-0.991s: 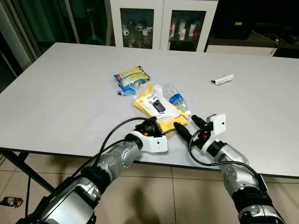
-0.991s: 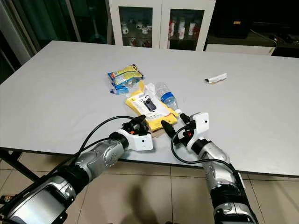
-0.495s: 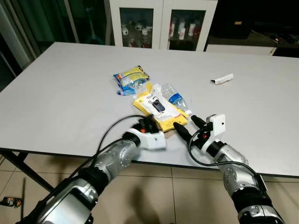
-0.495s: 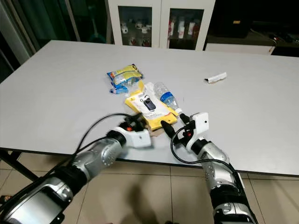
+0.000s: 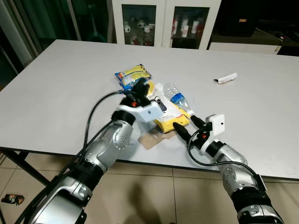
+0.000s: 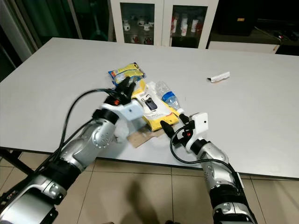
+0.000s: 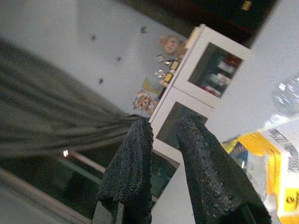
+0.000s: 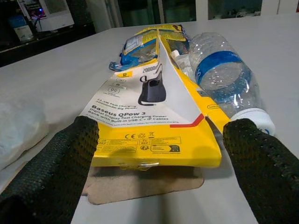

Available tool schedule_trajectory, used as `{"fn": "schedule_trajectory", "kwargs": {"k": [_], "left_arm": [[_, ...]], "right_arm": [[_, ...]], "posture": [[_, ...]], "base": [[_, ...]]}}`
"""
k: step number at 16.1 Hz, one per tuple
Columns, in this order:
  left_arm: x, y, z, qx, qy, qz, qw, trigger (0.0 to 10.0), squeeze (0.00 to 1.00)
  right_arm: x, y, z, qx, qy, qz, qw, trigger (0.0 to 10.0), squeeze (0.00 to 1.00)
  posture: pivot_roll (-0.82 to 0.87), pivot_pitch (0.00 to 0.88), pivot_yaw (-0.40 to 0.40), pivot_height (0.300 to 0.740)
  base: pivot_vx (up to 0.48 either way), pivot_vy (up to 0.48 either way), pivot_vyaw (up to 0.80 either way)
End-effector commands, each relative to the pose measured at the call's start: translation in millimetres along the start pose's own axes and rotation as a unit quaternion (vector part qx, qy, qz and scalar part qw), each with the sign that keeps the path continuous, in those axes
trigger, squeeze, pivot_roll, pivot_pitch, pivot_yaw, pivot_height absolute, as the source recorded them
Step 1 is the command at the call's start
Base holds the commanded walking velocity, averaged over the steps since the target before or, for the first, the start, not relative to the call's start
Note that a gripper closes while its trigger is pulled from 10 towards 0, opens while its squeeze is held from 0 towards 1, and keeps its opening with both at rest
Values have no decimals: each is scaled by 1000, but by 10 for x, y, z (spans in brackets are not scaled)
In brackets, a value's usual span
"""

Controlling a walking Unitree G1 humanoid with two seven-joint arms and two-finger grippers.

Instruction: Picking trash to rubbish bin

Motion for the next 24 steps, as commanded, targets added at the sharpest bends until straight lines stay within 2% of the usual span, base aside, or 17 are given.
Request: {"fn": "schedule_trajectory", "kwargs": {"k": [1, 2, 5, 6, 8, 9, 10, 11, 12, 14, 20, 24], "left_arm": [[-48, 9, -13, -1, 52, -27, 998, 10000, 204], [-76, 19, -12, 1, 115, -43, 992, 10000, 1000], [63, 32, -52, -40, 191, -16, 981, 10000, 1000], [149, 35, -107, -62, 210, 11, 976, 10000, 1000], [190, 38, -163, -90, 216, 26, 972, 10000, 1000], [196, 40, -176, -103, 216, 29, 971, 10000, 1000], [178, 73, -149, -156, 189, 29, 969, 10000, 1000], [129, 128, -51, -206, 139, 22, 968, 10000, 1000], [97, 168, 10, -233, 114, 18, 966, 10000, 1000], [46, 244, 85, -271, 88, 10, 958, 10000, 1000], [21, 320, 22, -336, 114, -7, 935, 10000, 1000], [79, 395, 64, -377, 137, -2, 916, 10000, 1000]], "right_arm": [[24, -24, 17, -2, 0, 3, 1000, 10000, 0], [20, -27, 11, -2, 0, 2, 1000, 10000, 0], [12, -24, 7, -2, 0, 2, 1000, 10000, 0], [9, -24, 5, -2, 0, 2, 1000, 10000, 0], [6, -30, 3, -2, -1, 1, 1000, 10000, 0], [6, -35, 0, -2, -1, 1, 1000, 10000, 0], [8, -50, -10, -1, -1, 2, 1000, 10000, 0], [11, -55, -11, -2, -1, 2, 1000, 10000, 0], [9, -55, -11, -2, -2, 2, 1000, 10000, 0], [1, -46, -8, -3, -1, 1, 1000, 10000, 0], [-3, -27, 37, -11, 1, -2, 1000, 10000, 0], [-1, -38, 26, -10, 1, -2, 1000, 10000, 0]], "posture": [[10, 1, 0, 740], [7, 0, 1, 740], [10, 0, 2, 740], [15, 0, 3, 740], [15, 0, 3, 740], [15, 0, 3, 740], [20, 0, 7, 740], [20, 0, 6, 740], [20, 0, 5, 740], [18, 0, 4, 740], [20, 7, 1, 740], [22, 7, 3, 740]], "base": [[0, 0, 0], [0, 0, 0], [0, 0, 0], [0, 0, 0], [0, 0, 0], [0, 0, 0], [0, 0, 0], [0, 0, 0], [0, 0, 0], [0, 0, 0], [0, 0, 0], [0, 0, 0]]}}
Point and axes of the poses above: a point about 5 cm out from each wrist's last joint towards the gripper, its own y axis pointing back from the gripper into the wrist, its own x axis along the axis of the wrist's last joint, z = x × y, the point moved 3 cm from there along -y, pointing out of the wrist towards the gripper, and after that the axes turned 13 degrees about y, right-handed, at the moved point
